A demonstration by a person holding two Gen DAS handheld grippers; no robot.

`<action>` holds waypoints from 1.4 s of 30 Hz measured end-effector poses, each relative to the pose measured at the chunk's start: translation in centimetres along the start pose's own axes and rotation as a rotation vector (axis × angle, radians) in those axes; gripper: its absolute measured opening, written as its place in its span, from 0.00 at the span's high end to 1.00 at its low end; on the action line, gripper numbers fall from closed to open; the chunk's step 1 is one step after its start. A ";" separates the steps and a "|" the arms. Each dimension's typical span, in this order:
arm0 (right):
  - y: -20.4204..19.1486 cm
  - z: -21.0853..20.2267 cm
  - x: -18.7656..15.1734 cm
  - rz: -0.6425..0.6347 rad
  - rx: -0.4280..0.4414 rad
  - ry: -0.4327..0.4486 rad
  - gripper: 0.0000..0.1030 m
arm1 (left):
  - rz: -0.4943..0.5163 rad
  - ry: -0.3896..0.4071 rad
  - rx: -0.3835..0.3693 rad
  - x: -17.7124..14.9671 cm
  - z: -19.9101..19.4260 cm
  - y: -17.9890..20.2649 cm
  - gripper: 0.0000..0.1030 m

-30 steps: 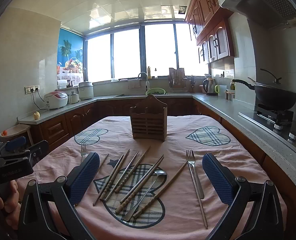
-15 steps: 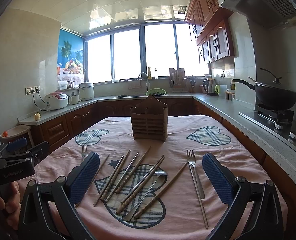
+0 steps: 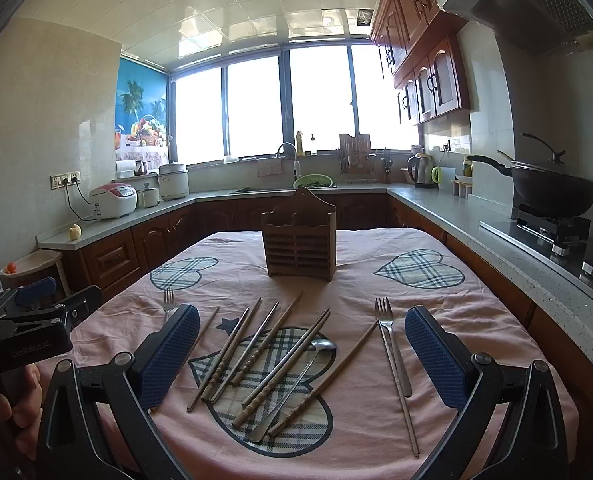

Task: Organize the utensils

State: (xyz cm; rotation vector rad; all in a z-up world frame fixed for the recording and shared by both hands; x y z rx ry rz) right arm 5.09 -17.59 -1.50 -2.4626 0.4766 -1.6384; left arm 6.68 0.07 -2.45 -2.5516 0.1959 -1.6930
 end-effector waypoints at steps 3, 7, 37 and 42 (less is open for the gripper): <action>0.0 0.7 -0.1 0.011 0.006 -0.020 0.00 | -0.021 -0.048 -0.035 0.2 1.4 -0.5 0.01; 0.6 2.6 0.1 0.026 0.006 -0.068 0.00 | -0.038 -0.121 -0.070 0.9 4.1 -1.6 0.01; 3.4 22.5 -2.0 0.173 0.004 -0.490 0.54 | 0.049 -0.498 -0.190 3.2 22.5 0.2 0.26; 3.9 24.6 -2.7 0.198 0.006 -0.539 0.65 | 0.053 -0.535 -0.201 2.8 24.6 0.4 0.31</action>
Point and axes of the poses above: each gripper's, at about its wrist camera, not at the fingertips, and z roughly the way its jaws point, y to its right, x to its top, the point moved 5 cm from there along z, roughly the way its jaws point, and after that the axes turned 11 degrees about z, right-handed, at the moved point
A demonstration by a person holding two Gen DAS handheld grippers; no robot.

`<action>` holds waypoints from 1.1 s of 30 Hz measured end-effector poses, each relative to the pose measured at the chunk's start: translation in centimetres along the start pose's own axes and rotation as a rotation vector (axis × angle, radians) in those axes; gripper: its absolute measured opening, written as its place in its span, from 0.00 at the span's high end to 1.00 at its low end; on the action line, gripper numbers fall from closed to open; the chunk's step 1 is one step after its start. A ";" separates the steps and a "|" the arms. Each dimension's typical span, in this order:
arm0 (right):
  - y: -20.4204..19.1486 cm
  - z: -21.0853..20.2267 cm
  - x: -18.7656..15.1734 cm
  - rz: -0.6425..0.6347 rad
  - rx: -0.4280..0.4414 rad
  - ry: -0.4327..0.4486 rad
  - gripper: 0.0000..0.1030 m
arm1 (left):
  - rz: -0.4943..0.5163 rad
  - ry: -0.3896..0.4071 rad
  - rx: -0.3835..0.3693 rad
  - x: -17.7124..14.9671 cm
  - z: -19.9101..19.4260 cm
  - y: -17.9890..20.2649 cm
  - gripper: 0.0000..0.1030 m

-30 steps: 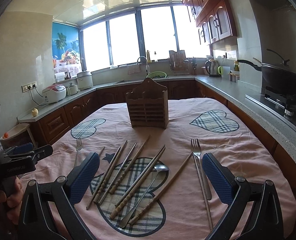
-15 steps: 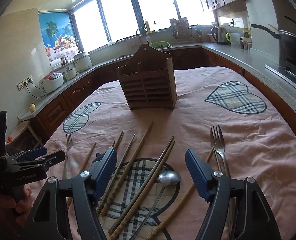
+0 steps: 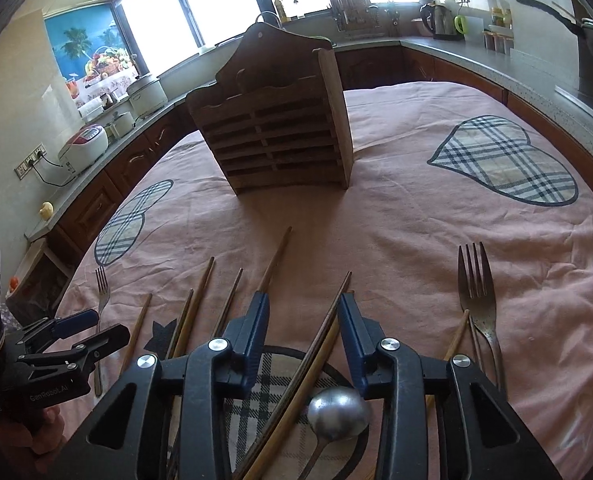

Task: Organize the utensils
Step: 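Lower the left tool onto a wooden chopstick and close its fingers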

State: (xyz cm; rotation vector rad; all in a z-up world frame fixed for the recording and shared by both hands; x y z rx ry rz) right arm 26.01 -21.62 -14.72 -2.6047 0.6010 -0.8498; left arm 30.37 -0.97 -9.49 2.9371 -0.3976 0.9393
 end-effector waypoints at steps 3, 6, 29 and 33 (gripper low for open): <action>-0.7 1.1 0.4 -0.007 0.009 -0.018 0.67 | 0.008 -0.025 -0.012 0.5 1.0 -0.1 0.34; -1.3 2.4 1.0 -0.011 0.010 -0.039 0.68 | 0.007 -0.051 -0.041 0.9 2.0 -0.1 0.37; -3.4 8.2 2.9 -0.127 -0.111 -0.143 0.88 | 0.109 -0.104 -0.049 2.5 5.6 1.2 0.95; -3.1 7.6 3.0 -0.074 -0.054 -0.159 0.92 | 0.068 -0.102 -0.095 2.4 4.7 0.4 0.96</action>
Point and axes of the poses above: each gripper's, at about its wrist camera, not at the fingertips, and z roughly the way its jaws point, y to its right, x to its top, the point moved 5 cm from there along z, roughly the way its jaws point, and after that the axes turned 11 degrees about z, right-handed, at the moved point
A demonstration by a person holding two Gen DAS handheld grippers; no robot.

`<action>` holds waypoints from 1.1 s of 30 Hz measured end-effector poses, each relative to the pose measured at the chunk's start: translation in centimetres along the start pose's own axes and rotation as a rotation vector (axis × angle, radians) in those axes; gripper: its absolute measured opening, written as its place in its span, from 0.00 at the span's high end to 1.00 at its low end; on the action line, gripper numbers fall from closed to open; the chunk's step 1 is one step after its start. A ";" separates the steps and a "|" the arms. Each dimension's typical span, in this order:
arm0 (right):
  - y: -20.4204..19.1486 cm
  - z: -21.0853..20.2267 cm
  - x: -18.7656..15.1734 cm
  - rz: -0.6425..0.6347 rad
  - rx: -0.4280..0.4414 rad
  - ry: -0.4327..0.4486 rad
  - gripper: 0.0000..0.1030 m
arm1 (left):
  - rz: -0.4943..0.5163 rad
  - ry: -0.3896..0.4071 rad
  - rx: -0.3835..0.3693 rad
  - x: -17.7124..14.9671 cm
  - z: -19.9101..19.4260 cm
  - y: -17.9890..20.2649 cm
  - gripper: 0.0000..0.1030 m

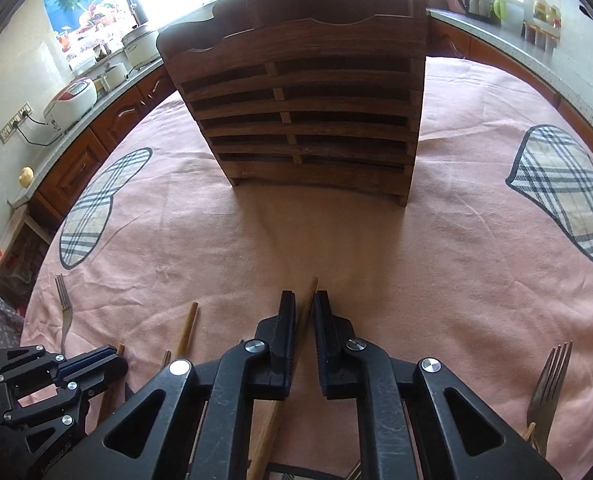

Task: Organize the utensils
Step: 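Lift the wooden chopstick with the left tool toward the wooden holder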

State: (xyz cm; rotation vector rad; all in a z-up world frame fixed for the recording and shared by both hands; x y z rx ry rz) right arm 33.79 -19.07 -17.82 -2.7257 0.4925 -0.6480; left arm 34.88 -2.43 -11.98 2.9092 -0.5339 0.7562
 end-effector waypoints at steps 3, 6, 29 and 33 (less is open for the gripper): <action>-0.2 -1.4 0.2 0.012 0.041 0.020 0.92 | -0.026 0.023 -0.039 -0.1 -1.4 -0.4 0.97; -0.6 -3.4 0.3 0.036 0.105 0.036 0.93 | -0.046 0.056 -0.075 -0.2 -3.4 -0.9 0.97; -3.4 -17.1 1.1 0.002 0.282 0.235 0.95 | -0.055 0.319 -0.100 -2.3 -19.3 -1.5 0.97; -3.4 -17.9 1.0 0.000 0.288 0.249 0.95 | -0.059 0.333 -0.094 -2.5 -20.1 -1.6 0.97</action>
Point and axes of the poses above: each gripper's, at about its wrist camera, not at the fingertips, and z roughly the way its jaws point, y to its right, x to its top, the point moved 5 cm from there along z, roughly the way its jaws point, and after that the axes turned 11 degrees about z, right-handed, at the moved point
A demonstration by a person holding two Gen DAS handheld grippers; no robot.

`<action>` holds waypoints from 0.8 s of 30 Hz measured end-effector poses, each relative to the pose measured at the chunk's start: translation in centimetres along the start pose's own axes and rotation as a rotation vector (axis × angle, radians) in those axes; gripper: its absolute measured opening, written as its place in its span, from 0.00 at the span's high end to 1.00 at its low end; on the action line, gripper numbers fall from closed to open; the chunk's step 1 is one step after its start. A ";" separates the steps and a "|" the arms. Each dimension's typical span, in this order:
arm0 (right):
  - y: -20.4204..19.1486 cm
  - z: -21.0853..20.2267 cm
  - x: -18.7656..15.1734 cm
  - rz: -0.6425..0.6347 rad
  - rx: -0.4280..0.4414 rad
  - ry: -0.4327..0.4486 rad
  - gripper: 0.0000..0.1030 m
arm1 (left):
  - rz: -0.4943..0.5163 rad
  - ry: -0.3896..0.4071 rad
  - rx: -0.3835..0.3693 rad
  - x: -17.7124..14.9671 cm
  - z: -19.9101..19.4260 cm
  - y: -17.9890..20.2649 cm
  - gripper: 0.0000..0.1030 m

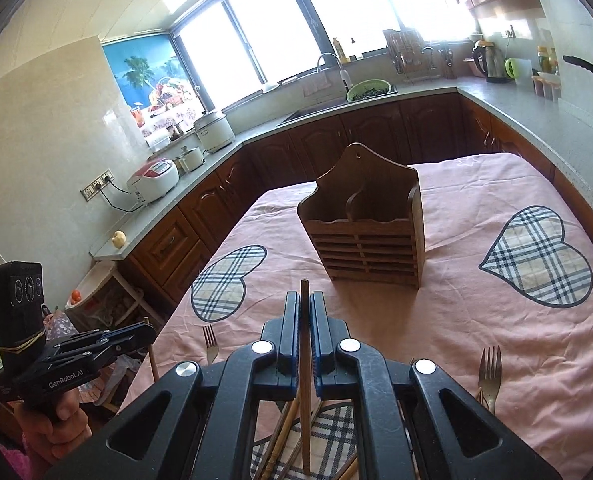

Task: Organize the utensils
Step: 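Lift the wooden chopstick with the left tool toward the wooden holder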

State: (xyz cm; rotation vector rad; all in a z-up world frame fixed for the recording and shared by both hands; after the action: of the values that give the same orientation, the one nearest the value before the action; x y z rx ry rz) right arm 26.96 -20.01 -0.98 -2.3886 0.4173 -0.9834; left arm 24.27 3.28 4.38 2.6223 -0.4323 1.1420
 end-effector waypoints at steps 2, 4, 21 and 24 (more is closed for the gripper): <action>-0.1 -0.3 0.1 -0.001 0.000 0.008 0.95 | -0.001 0.009 0.002 0.2 -0.3 0.0 0.97; -0.2 -0.5 0.2 -0.001 0.002 0.014 0.95 | -0.002 0.024 0.002 0.4 -0.7 0.0 0.97; 0.3 -3.3 4.6 0.012 0.029 0.171 0.95 | -0.039 0.250 0.025 3.5 -3.5 -1.2 0.97; 0.8 -3.6 6.2 0.021 0.025 0.213 0.95 | -0.043 0.294 0.027 4.7 -3.5 -1.5 0.97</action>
State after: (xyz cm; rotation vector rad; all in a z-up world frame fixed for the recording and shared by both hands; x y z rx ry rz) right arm 28.58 -24.76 4.29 -2.2607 0.5034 -1.2307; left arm 25.50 5.07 10.04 2.4172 -0.2997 1.4974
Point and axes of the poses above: each gripper's, at about its wrist camera, not at the fingertips, and z roughly the way its jaws point, y to its right, x to its top, the point moved 5 cm from there along z, roughly the way its jaws point, and after that the axes turned 11 degrees about z, right-handed, at the moved point
